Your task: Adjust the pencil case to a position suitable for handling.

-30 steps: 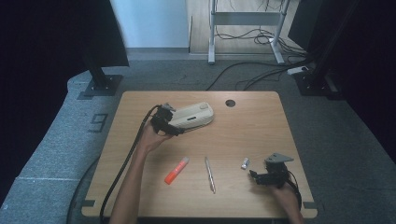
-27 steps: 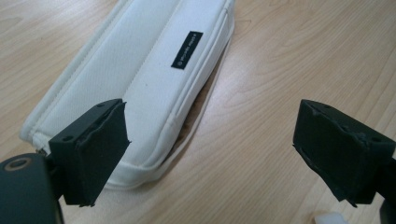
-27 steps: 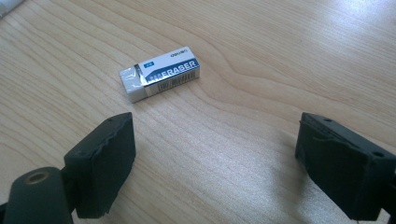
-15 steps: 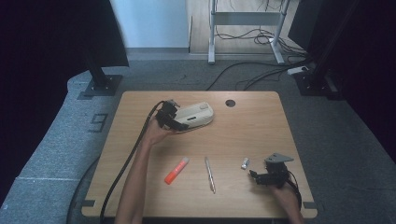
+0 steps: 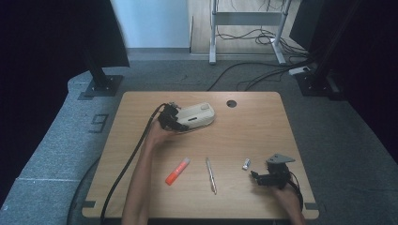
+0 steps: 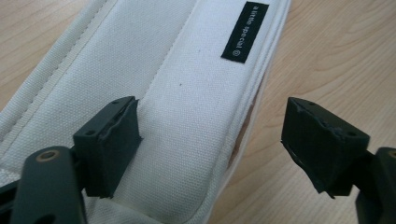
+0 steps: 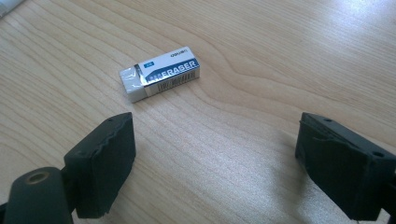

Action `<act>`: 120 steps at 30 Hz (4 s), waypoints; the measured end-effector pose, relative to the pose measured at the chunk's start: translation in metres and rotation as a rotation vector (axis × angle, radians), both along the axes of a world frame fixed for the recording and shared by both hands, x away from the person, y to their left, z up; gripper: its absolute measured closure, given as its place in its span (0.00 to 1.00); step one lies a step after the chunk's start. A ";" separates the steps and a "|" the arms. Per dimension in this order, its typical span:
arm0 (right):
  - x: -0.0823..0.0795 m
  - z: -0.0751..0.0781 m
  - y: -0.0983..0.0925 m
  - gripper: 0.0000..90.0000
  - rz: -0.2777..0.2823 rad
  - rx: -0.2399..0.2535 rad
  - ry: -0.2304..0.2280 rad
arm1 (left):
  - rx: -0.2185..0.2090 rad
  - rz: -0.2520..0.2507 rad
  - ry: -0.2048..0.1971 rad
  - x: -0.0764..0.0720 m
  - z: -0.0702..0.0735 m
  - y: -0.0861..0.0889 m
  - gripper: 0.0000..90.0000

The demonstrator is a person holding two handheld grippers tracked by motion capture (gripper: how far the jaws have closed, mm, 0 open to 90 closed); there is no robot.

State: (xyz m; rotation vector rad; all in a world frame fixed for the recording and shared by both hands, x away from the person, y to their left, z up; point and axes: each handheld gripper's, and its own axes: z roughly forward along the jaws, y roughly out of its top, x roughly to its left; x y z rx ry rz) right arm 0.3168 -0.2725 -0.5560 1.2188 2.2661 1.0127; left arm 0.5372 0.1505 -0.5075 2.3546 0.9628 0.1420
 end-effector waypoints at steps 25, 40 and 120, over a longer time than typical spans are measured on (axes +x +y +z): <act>0.000 0.000 0.000 0.13 0.000 0.000 0.000 | 0.147 -0.009 -0.141 -0.026 -0.005 -0.005 0.64; 0.000 0.000 0.000 0.13 -0.002 0.001 0.003 | 0.089 0.020 -0.094 -0.033 -0.002 0.001 0.69; 0.001 0.007 0.001 0.14 0.029 0.008 0.038 | -0.117 0.100 -0.094 -0.153 0.012 0.073 0.85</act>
